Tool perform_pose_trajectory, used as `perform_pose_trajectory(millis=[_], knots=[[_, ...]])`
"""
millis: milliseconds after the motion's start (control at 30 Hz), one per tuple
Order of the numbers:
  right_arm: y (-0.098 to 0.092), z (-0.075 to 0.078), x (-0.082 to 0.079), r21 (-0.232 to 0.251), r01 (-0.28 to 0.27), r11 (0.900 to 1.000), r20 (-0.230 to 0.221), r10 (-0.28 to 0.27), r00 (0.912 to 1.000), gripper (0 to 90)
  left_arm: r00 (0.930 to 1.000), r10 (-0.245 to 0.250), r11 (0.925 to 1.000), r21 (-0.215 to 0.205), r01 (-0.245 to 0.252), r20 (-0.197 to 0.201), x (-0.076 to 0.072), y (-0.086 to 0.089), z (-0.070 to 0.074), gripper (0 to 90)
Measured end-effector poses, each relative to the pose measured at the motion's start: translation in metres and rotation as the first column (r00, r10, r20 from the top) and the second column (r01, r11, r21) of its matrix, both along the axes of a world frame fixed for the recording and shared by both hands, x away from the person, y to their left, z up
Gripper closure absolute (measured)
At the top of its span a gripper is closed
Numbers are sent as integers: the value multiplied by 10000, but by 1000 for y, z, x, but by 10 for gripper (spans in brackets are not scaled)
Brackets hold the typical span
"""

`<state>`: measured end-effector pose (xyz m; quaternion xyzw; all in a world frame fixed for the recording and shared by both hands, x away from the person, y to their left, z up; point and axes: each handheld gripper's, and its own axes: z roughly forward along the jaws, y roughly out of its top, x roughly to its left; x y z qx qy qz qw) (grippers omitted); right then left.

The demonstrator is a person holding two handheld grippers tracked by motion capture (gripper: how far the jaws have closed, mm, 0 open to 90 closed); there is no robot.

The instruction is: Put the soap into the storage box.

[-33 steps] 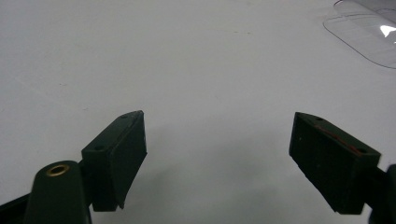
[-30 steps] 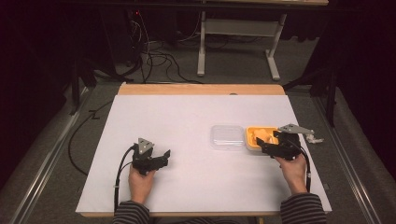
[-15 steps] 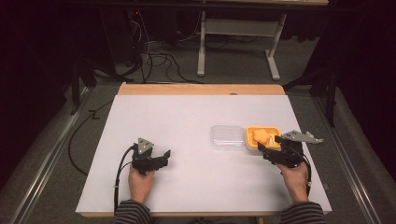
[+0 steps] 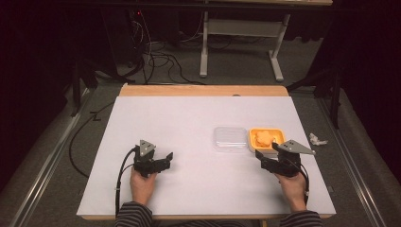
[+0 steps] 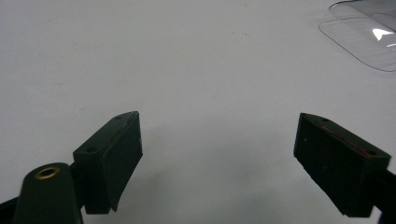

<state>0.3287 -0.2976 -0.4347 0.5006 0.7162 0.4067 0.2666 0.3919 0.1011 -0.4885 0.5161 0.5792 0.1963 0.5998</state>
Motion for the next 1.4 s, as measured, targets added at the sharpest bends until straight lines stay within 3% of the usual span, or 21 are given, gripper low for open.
perform_pose_trajectory(millis=[733,833,900,1067,1400], knots=[[16,-19,-14,112,-335,9994,-185,337,9993,283,9999,-112,9999,-98,113,11,-1,0,0,153],[19,-20,-14,198,-442,9988,-493,451,9978,325,9999,-127,9999,-83,127,7,-1,0,0,153],[23,-21,-15,-78,-696,9975,-555,690,9961,342,9999,-112,9999,-97,112,7,-1,0,0,153],[26,-23,-17,18,-885,9961,-377,885,9954,341,10000,-88,9999,-105,88,-22,-1,0,0,154],[37,-32,-12,-288,-1152,9929,-873,1123,9898,334,9999,-126,9999,-110,126,2,-1,0,0,154]])
